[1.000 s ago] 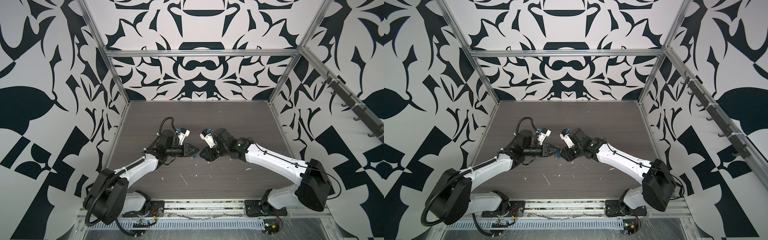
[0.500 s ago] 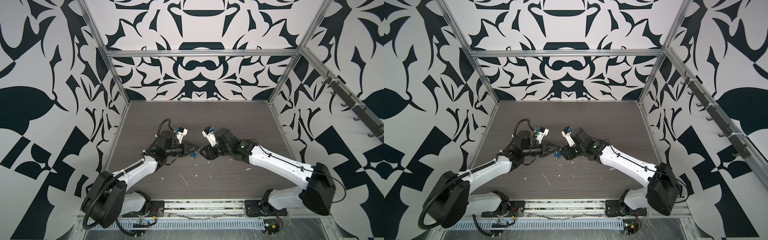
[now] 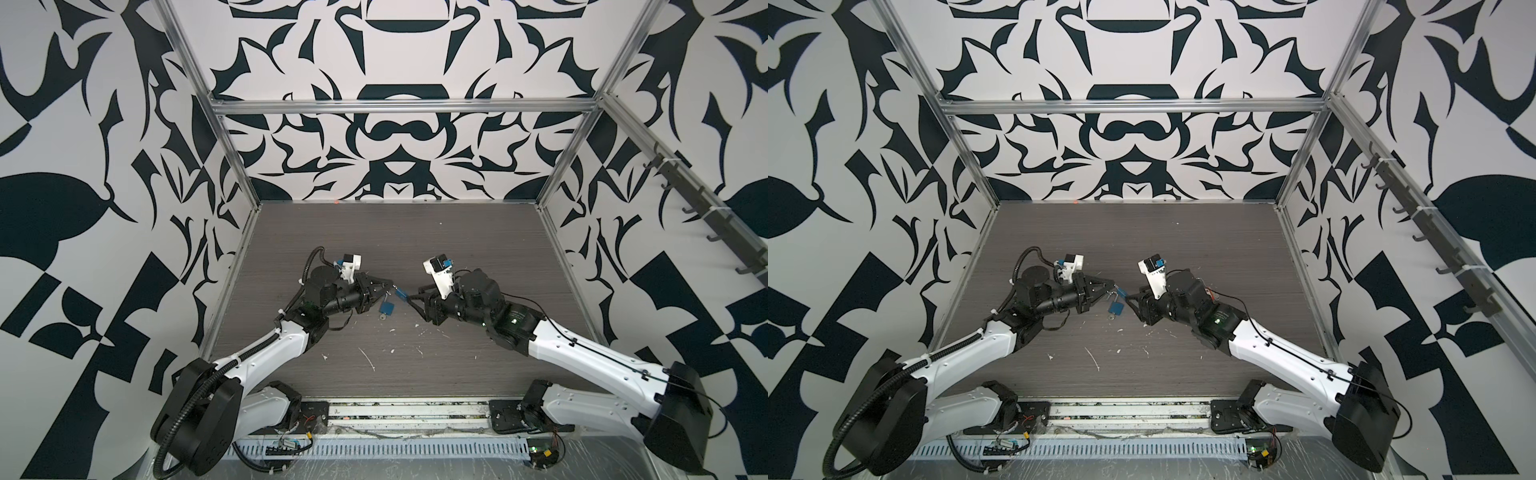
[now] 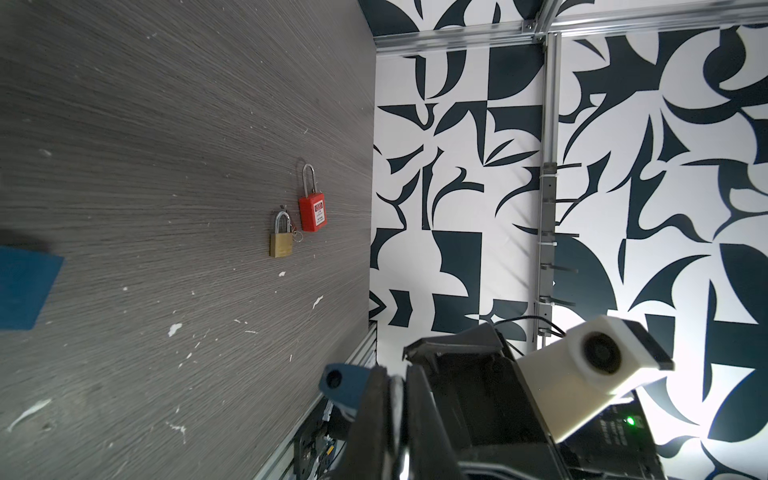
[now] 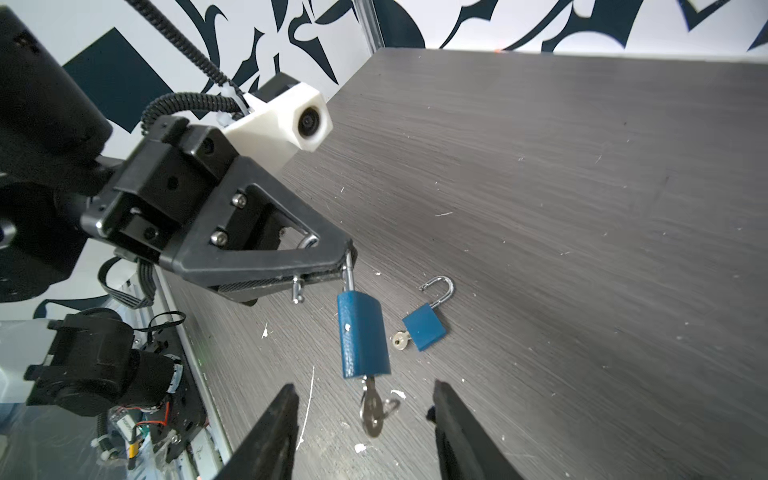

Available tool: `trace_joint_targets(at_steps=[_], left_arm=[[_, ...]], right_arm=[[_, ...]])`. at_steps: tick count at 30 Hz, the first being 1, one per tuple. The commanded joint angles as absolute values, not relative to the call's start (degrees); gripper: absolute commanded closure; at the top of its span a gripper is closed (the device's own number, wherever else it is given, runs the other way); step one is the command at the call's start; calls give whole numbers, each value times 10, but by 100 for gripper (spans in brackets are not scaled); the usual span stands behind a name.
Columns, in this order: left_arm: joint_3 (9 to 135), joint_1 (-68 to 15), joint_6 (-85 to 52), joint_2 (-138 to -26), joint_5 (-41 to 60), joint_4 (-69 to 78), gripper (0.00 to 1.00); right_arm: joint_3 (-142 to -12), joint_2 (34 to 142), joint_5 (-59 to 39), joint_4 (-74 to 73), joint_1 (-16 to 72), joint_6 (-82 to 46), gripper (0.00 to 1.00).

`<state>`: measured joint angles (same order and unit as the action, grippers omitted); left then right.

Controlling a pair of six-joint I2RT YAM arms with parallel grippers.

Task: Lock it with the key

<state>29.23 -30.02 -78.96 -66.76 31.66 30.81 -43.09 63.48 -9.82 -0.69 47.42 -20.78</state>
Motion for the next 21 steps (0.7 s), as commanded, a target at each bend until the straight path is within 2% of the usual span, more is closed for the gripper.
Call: trace_joint_targets(at_steps=[1, 13, 21], left_arm=[[291, -301, -819, -649, 306, 331, 100], [287, -305, -833, -643, 306, 341, 100], [279, -306, -848, -659, 307, 374, 100]], right_arm=[[-449, 651, -106, -49, 478, -198, 51], [-472, 688, -107, -64, 478, -195, 62], [-474, 706, -127, -86, 478, -209, 75]])
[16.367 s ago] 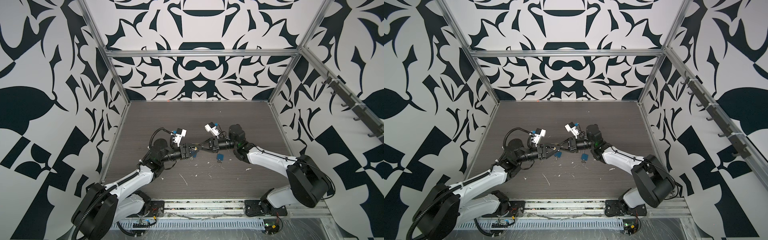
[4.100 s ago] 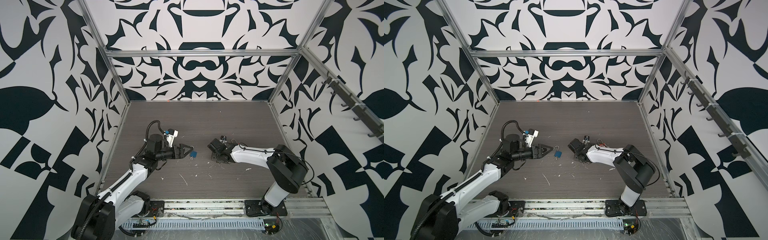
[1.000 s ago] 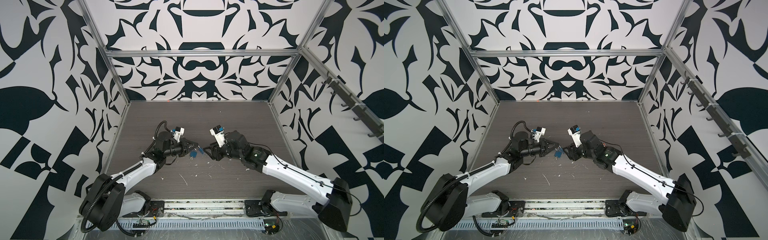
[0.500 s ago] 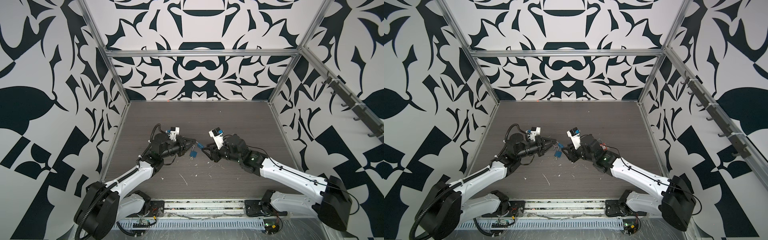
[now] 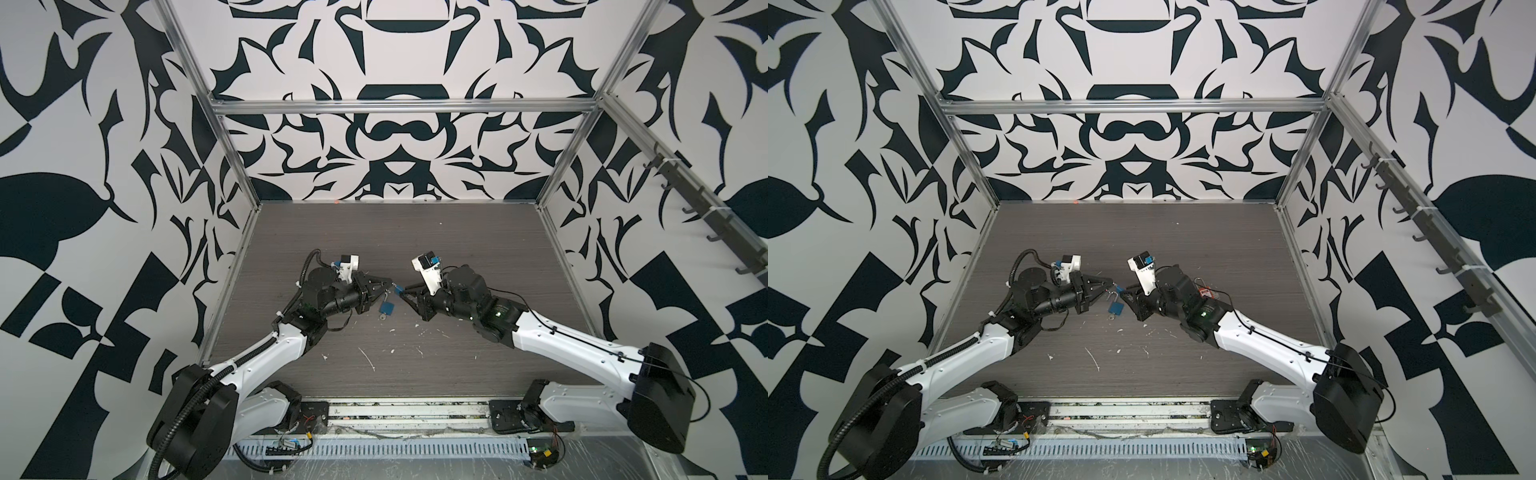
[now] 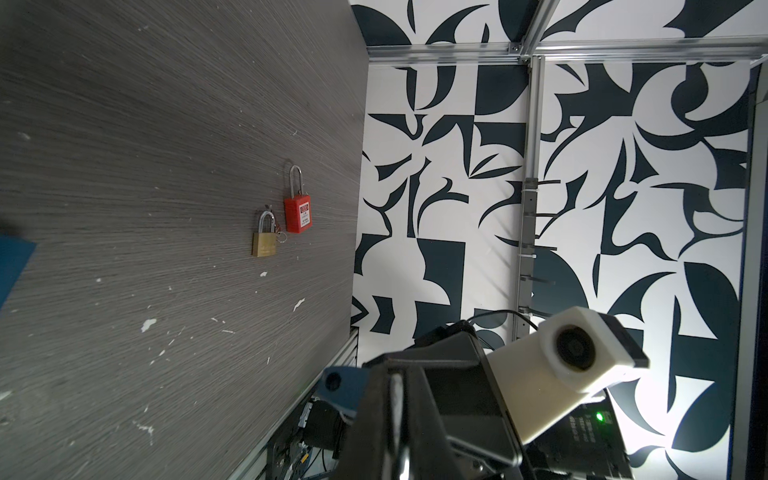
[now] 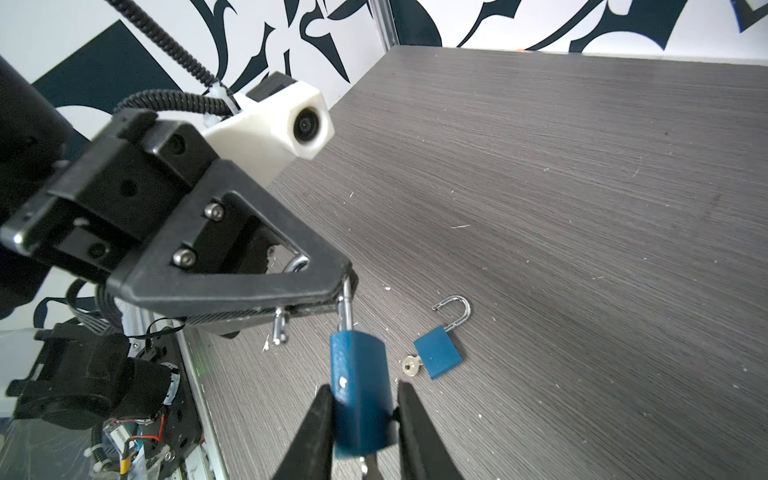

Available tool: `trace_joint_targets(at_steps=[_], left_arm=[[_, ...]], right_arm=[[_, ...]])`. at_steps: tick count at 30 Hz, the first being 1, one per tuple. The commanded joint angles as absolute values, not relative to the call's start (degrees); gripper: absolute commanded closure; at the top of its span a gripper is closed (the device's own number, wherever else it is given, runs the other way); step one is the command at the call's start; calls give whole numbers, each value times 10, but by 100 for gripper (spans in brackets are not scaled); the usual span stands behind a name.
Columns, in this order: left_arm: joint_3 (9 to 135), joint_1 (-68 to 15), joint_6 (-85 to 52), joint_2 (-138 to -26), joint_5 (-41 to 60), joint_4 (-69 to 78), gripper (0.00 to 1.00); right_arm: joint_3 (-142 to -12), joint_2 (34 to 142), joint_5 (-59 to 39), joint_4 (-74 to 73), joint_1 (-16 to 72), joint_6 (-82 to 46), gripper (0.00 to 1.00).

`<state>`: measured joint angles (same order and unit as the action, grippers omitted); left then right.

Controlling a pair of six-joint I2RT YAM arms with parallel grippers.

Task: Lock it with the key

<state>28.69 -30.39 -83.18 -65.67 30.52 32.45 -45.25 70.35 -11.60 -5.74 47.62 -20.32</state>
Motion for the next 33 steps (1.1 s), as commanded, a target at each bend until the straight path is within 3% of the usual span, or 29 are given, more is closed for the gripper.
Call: trace_joint_targets(at_steps=[1, 9, 14, 23, 26, 29, 31, 33], left_arm=[[277, -306, -852, -661, 306, 383, 100], [268, -306, -865, -676, 305, 414, 100], [266, -306, -873, -684, 307, 434, 100], [263, -306, -884, -686, 309, 460, 100], [266, -306, -883, -688, 313, 461, 100], [262, -307, -881, -687, 313, 463, 100], [257, -306, -879, -688, 314, 464, 100], [253, -306, -876, -688, 313, 466, 100]], right_arm=[[-474, 706, -128, -86, 478, -210, 76], [-471, 699, -121, -84, 479, -213, 79], [-470, 707, -126, -87, 478, -222, 70], [-479, 723, -135, -90, 478, -229, 70], [-477, 722, -132, -91, 478, -231, 79], [-477, 716, -131, -97, 478, -236, 93], [-477, 707, -129, -98, 477, -242, 94], [-478, 699, -127, -94, 477, -249, 89]])
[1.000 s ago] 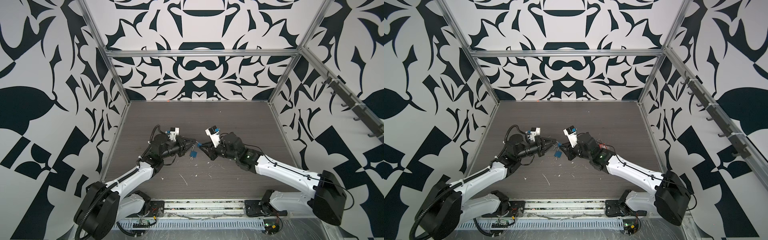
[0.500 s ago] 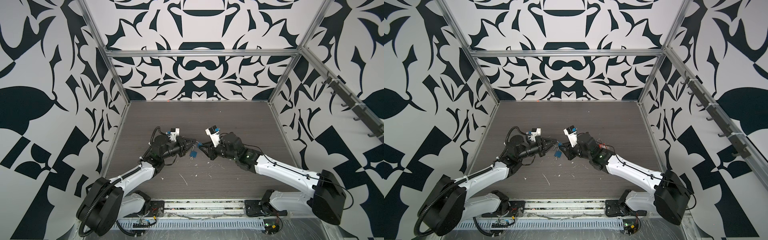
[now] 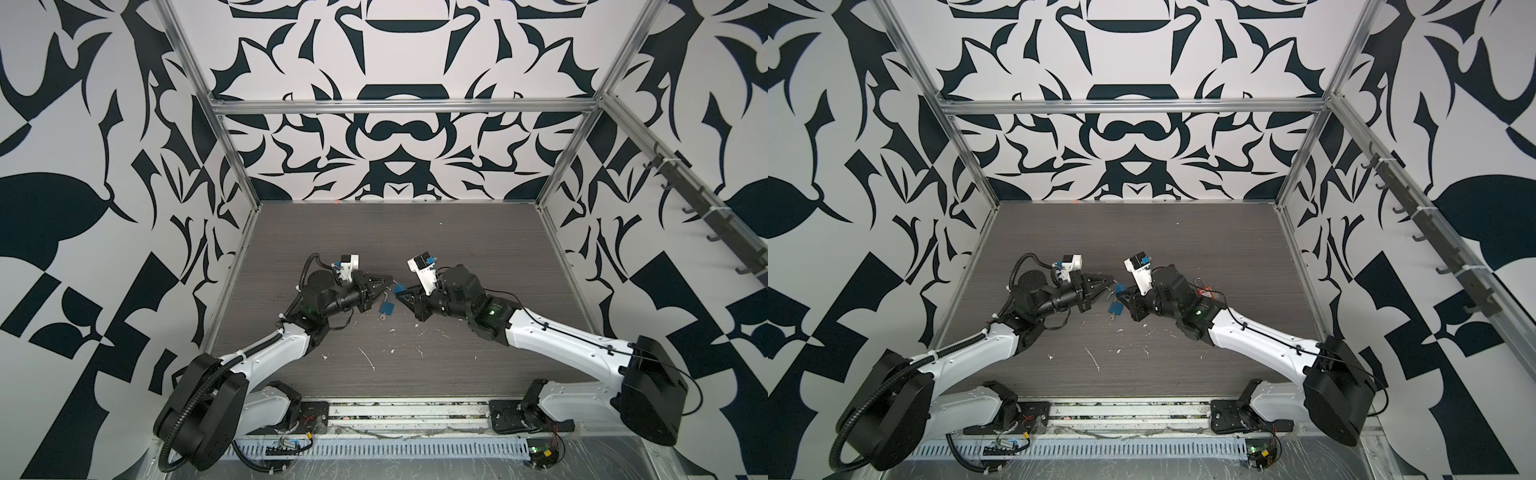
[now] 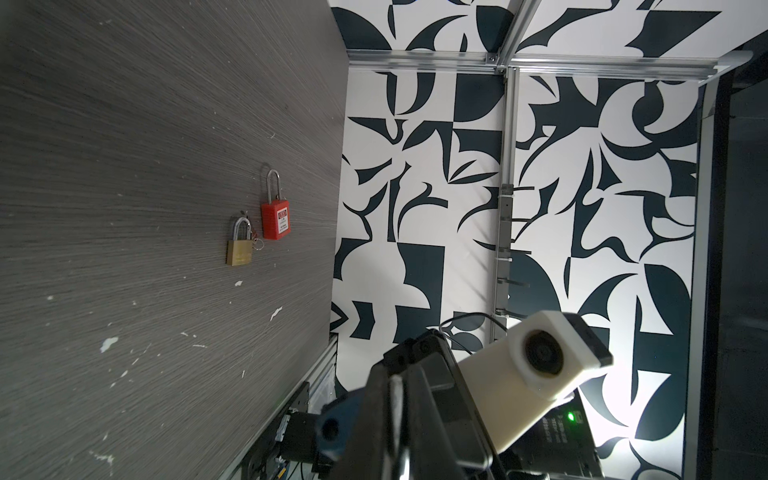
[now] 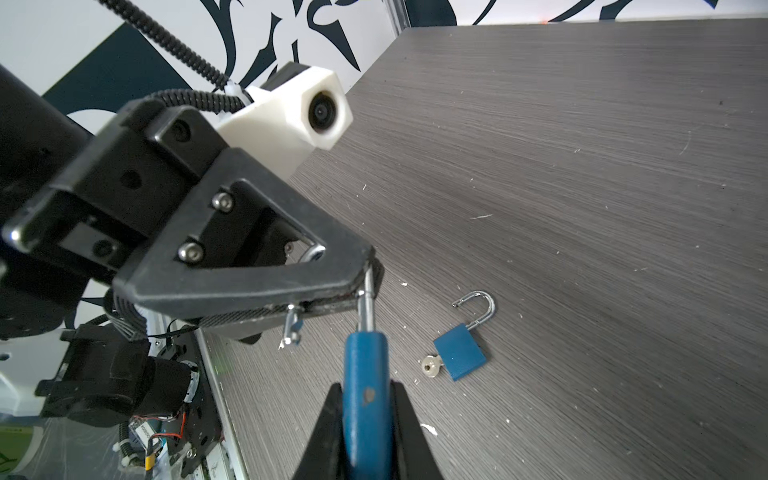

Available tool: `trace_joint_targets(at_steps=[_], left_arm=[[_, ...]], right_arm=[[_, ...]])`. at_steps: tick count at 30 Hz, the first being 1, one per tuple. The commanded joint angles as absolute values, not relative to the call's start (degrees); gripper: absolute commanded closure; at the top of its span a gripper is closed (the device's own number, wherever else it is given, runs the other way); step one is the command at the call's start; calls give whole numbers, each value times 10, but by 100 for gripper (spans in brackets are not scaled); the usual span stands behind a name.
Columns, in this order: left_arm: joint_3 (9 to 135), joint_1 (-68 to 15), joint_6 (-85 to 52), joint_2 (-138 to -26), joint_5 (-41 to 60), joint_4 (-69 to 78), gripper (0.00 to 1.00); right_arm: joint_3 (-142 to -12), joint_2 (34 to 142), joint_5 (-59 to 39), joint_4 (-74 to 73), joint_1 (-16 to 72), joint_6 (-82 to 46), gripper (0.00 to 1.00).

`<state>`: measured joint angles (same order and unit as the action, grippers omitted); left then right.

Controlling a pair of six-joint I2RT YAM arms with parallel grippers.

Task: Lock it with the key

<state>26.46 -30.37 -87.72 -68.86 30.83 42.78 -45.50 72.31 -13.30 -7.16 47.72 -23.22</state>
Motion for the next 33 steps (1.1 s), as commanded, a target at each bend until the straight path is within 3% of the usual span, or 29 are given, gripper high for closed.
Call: trace_joint_targets(at_steps=[1, 3, 9, 15, 16, 18, 19, 22, 23, 27, 33], left_arm=[[251, -305, -876, -689, 313, 467, 100], [249, -305, -877, -692, 311, 476, 100], [258, -305, -887, -709, 315, 498, 100], [254, -306, -888, -716, 314, 513, 100], [253, -305, -884, -715, 312, 516, 100], [255, -302, -862, -713, 315, 524, 100], [256, -298, -846, -710, 321, 522, 95], [254, -283, -794, -687, 332, 492, 49], [256, -277, -778, -677, 339, 467, 43], [262, -245, -731, -638, 382, 412, 33], [273, -224, -651, -579, 419, 311, 27]], right_arm=[[-477, 696, -127, -92, 477, -253, 83], [-478, 692, -128, -92, 476, -256, 75], [-482, 698, -140, -99, 476, -263, 78], [-486, 699, -145, -91, 476, -266, 94], [-485, 695, -146, -91, 476, -269, 100], [-486, 693, -160, -88, 470, -278, 100], [-489, 693, -173, -79, 465, -284, 100], [-514, 707, -262, -43, 432, -318, 100], [-522, 715, -296, -33, 421, -330, 100], [-539, 744, -423, -24, 392, -374, 100], [-548, 761, -480, -40, 388, -411, 100]])
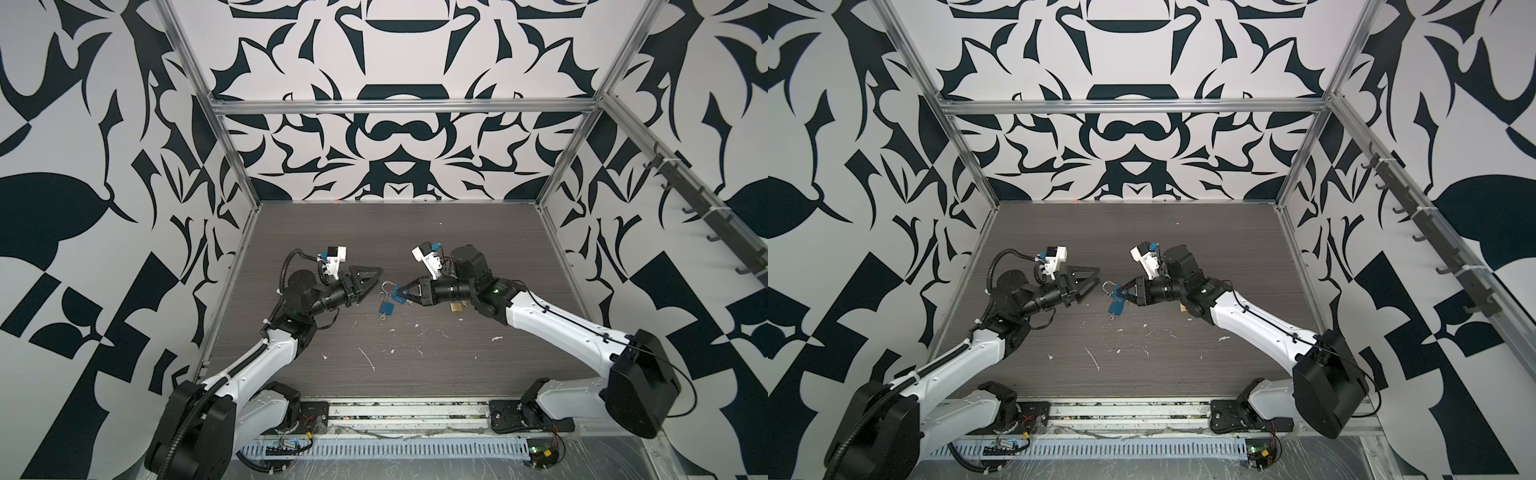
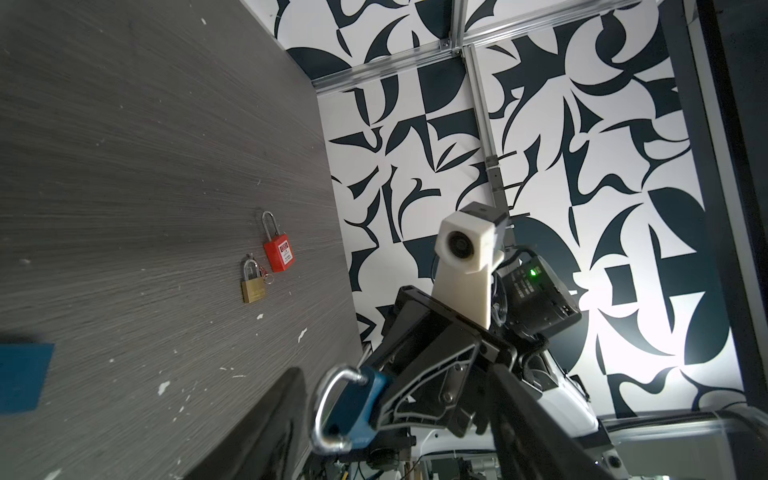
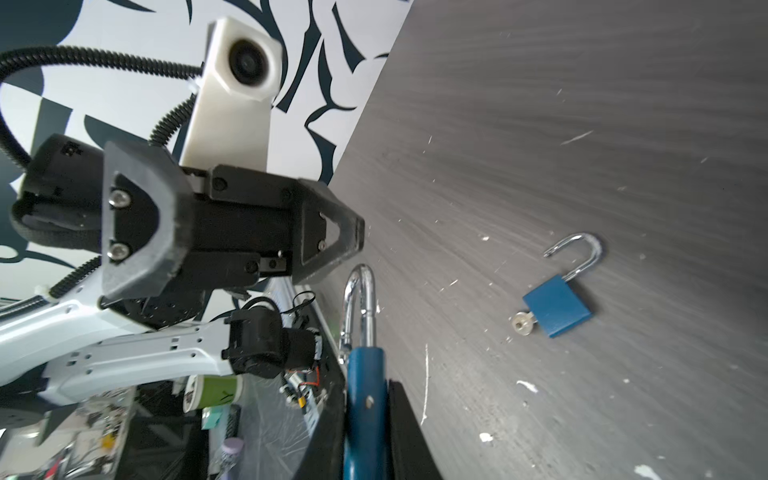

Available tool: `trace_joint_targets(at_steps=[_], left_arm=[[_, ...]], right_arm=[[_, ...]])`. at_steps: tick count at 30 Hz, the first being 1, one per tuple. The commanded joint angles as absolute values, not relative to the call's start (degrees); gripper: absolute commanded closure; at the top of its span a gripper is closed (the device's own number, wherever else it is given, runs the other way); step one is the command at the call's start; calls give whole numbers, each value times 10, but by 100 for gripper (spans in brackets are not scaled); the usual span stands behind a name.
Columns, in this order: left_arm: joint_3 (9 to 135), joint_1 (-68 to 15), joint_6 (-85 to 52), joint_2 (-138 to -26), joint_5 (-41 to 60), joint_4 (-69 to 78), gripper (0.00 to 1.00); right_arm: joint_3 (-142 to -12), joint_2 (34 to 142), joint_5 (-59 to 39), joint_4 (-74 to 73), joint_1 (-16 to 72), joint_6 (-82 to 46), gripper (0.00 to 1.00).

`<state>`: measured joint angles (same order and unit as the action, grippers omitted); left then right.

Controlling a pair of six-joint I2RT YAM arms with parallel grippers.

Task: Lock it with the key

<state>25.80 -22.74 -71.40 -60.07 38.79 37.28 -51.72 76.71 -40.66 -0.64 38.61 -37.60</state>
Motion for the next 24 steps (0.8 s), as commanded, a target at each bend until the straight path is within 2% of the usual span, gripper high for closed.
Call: trace_joint_targets(at_steps=[1, 7, 14, 24], left_arm=[[274, -224, -639, -569, 420, 295, 27], [274, -223, -591, -521, 426, 230, 27], [267, -223, -555, -495, 426, 200, 25], [246, -223, -550, -538, 488, 319, 25]], right_arm=[[-547, 762, -482, -47, 388, -418, 100], [-558, 764, -476, -33, 387, -403, 100], [-576, 792, -525, -32, 387, -408, 100], [-565, 812, -583, -81, 381, -444, 100]])
